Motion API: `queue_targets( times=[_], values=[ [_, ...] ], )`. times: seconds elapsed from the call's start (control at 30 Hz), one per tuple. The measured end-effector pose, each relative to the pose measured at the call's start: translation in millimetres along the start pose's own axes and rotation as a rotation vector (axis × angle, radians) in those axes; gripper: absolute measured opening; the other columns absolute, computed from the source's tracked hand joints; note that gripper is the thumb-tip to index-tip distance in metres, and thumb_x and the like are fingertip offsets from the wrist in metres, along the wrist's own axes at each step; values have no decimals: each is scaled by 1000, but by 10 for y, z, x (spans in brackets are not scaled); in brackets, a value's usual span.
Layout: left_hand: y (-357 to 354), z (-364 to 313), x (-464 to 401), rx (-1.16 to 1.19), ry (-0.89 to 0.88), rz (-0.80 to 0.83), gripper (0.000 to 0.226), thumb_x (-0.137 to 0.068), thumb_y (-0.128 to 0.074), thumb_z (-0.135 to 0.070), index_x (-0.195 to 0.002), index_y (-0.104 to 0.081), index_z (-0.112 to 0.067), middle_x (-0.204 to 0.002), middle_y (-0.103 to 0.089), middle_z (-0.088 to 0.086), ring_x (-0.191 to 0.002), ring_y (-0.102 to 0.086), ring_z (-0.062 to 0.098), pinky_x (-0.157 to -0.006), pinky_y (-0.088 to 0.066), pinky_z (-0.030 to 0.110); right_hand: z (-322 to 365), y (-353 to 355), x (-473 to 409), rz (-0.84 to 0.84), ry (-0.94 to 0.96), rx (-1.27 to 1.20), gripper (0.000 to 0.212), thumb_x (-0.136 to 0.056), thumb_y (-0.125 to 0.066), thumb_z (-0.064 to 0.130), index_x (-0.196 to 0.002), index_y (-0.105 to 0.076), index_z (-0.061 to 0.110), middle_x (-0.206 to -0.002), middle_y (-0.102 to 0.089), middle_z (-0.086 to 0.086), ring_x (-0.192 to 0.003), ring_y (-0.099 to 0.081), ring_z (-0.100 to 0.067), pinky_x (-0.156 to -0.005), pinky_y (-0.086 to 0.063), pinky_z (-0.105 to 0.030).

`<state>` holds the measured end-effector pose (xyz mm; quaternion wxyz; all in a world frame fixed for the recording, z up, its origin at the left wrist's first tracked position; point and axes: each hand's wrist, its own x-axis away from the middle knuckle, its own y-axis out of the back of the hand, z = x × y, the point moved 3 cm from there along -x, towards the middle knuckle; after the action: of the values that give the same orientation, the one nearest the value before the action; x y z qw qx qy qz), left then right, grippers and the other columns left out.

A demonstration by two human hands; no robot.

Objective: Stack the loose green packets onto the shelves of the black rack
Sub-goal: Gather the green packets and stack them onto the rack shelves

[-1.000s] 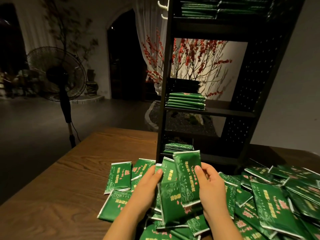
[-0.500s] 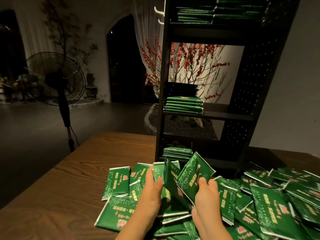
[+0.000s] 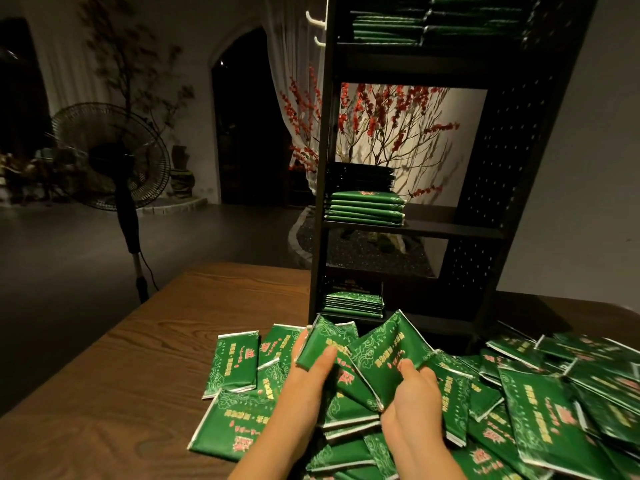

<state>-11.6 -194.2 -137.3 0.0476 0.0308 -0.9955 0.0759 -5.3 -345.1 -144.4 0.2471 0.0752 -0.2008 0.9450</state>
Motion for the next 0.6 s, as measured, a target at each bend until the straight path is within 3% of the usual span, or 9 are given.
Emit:
queue_targets(
  times=[0.07, 0.1, 0.13, 0.23, 0.33, 0.4, 0.43, 0.5, 0.6],
  values=[
    [-1, 47, -31, -66, -2, -13, 64, -87, -64, -45, -117, -57, 11, -41, -50, -15, -36, -45, -4, -41, -42, 25, 30, -19, 34, 59, 28, 13, 31, -105, -39, 9, -136, -41, 8, -116, -53, 3, -103, -55, -18, -96, -44, -38],
    [17, 28, -22, -102, -16, -31, 47, -87, -63, -42, -98, -62, 3, -40, -49, -14, -34, -44, -2, -39, -37, 19, 40, -31, 43, 78, 53, 44, 19, -105, -39, 10, -123, -45, 7, -113, -59, 0, -101, -59, -20, -96, -47, -41],
    [39, -11, -10, -97, -43, -55, 37, -88, -63, -40, -87, -61, -3, -45, -55, -11, -39, -50, 0, -44, -40, 15, 32, -36, 39, 102, 78, 100, 23, -105, -38, 12, -124, -49, 6, -112, -63, -4, -101, -62, -24, -97, -49, -45],
    [95, -58, -22, 17, -51, -106, 53, -80, -63, -55, -96, -63, -4, -85, -72, 11, -78, -70, 24, -76, -56, 35, 32, -59, 55, 161, 150, 290, 30, -104, -39, 18, -130, -54, 16, -121, -65, -3, -112, -62, -24, -101, -48, -51],
    [97, -64, -1, -117, -34, -189, 69, -82, -44, -70, -98, -58, -4, -85, -62, 6, -80, -61, 21, -72, -49, 33, 58, -108, 106, 237, 317, 535, 32, -103, -44, 24, -132, -57, 24, -127, -62, 3, -115, -58, -13, -102, -48, -38],
    [92, -52, 6, -104, -50, -114, 54, -90, -45, -58, -91, -61, -7, -68, -65, -3, -63, -62, 13, -59, -46, 26, 107, -151, 188, 277, 491, 633, 22, -101, -50, 21, -112, -62, 35, -112, -60, 7, -98, -57, 1, -84, -46, -12],
    [62, -41, 12, -67, -72, -26, 40, -91, -54, -47, -94, -64, -8, -70, -71, -4, -63, -67, 12, -59, -49, 22, 129, -175, 226, 289, 576, 678, 22, -99, -53, 19, -106, -60, 40, -105, -57, 9, -94, -55, 3, -77, -42, -7],
    [7, -29, 46, -33, -81, 110, 31, -86, -70, -27, -111, -67, -10, -92, -77, 2, -83, -74, 17, -67, -54, 22, 136, -215, 289, 305, 688, 728, 24, -96, -58, 18, -110, -58, 38, -104, -51, 12, -97, -50, 9, -76, -38, -1],
    [14, 22, 18, 55, -76, 101, 32, -84, -75, -15, -114, -68, -6, -98, -77, 10, -89, -74, 27, -72, -57, 31, 140, -214, 295, 301, 634, 567, 22, -96, -59, 17, -112, -56, 32, -110, -52, 11, -99, -49, 14, -75, -40, -1]
  ],
)
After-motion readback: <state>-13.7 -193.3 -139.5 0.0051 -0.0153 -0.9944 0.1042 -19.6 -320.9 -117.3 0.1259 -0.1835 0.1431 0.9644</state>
